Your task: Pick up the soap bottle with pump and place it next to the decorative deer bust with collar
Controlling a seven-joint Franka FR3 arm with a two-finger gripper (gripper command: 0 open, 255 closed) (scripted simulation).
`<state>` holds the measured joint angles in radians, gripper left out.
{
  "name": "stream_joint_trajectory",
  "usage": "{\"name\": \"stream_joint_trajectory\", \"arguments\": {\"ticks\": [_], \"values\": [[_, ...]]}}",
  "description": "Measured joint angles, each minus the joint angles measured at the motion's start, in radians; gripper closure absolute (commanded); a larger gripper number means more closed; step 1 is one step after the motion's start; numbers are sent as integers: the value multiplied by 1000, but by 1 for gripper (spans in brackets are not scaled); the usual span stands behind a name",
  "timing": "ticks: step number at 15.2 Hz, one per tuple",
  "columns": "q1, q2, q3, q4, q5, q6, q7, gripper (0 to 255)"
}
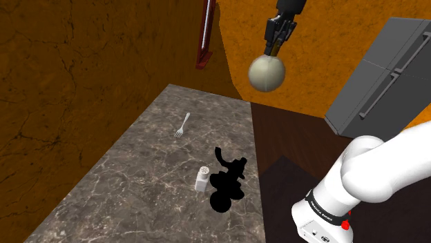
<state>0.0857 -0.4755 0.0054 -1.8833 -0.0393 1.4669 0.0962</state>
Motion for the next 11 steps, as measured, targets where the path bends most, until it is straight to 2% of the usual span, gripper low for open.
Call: {"name": "stream_joint_trajectory", "arguments": {"ticks": [5, 11], "values": [[30, -84, 80, -63, 38, -24, 104, 255], [38, -125, 97, -160, 49, 31, 127, 255]]}}
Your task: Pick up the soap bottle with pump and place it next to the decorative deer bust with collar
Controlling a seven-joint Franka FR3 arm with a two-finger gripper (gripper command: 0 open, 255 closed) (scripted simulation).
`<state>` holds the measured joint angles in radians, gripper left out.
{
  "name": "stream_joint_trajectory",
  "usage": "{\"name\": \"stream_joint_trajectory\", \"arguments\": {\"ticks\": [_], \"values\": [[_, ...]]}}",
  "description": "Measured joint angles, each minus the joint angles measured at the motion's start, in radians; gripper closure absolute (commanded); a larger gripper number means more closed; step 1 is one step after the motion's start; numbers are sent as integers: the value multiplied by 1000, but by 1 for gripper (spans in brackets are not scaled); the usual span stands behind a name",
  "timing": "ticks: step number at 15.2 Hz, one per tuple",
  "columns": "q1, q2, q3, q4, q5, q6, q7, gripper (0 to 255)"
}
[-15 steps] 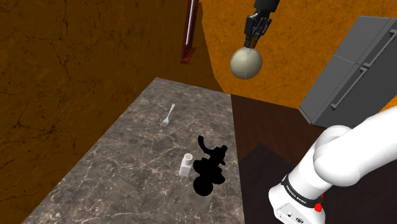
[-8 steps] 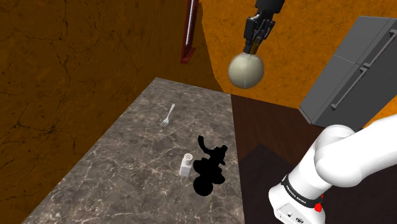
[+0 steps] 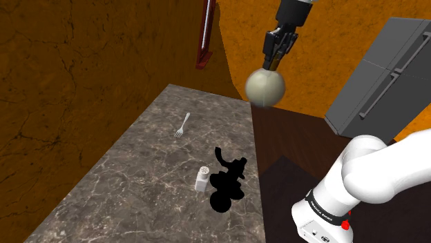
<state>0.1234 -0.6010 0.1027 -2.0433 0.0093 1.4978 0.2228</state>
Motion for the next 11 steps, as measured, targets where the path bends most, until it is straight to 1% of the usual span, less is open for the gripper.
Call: {"name": "stream_joint_trajectory", "arguments": {"ticks": [11], "values": [[5, -44, 4, -180, 6, 136, 4, 255]]}}
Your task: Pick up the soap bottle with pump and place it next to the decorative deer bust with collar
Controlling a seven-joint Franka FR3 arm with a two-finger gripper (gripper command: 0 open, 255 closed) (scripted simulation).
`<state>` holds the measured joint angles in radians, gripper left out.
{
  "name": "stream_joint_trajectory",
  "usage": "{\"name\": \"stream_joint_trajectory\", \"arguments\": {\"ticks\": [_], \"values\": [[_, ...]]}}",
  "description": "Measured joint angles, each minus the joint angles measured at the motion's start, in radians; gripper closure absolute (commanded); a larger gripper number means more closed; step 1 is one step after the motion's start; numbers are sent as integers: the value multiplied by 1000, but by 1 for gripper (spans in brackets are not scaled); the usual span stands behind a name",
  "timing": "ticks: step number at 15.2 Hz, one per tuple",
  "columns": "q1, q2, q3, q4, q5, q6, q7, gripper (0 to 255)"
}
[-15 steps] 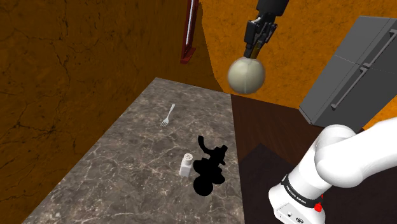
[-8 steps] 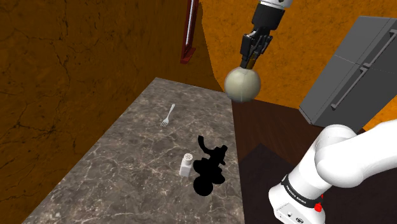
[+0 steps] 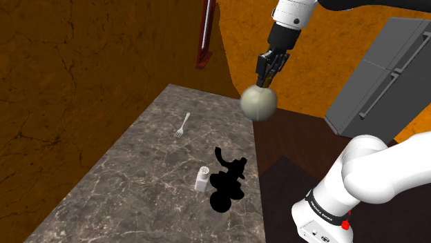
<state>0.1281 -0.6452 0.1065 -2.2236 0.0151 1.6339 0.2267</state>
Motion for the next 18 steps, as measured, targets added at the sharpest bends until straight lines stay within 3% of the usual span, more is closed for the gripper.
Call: {"name": "stream_joint_trajectory", "arguments": {"ticks": [18], "values": [[6, -25, 10, -259, 8, 234, 7, 255]]}}
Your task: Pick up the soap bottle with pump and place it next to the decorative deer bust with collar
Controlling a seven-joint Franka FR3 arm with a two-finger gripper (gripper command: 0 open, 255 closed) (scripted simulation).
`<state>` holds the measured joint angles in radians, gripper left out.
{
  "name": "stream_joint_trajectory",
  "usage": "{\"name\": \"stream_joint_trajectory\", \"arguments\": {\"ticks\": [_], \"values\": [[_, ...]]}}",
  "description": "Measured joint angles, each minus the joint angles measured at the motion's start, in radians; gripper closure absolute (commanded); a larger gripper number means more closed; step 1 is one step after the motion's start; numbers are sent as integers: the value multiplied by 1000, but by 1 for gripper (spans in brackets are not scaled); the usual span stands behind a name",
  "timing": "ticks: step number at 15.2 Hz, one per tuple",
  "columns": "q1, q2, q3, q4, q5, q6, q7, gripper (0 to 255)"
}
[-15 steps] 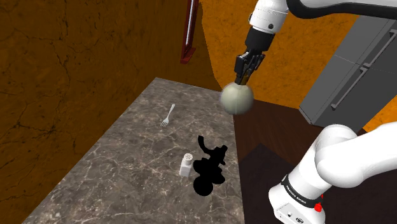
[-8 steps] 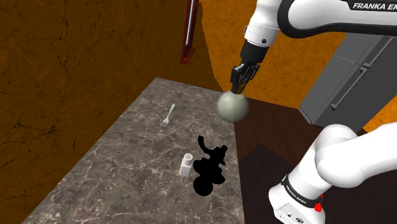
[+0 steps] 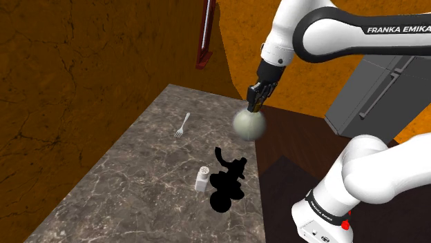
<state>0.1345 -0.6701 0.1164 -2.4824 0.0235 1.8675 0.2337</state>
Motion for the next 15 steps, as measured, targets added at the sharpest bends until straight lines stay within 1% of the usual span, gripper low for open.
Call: {"name": "stream_joint_trajectory", "arguments": {"ticks": [15], "values": [[3, 38, 13, -177, 6, 215, 9, 255]]}}
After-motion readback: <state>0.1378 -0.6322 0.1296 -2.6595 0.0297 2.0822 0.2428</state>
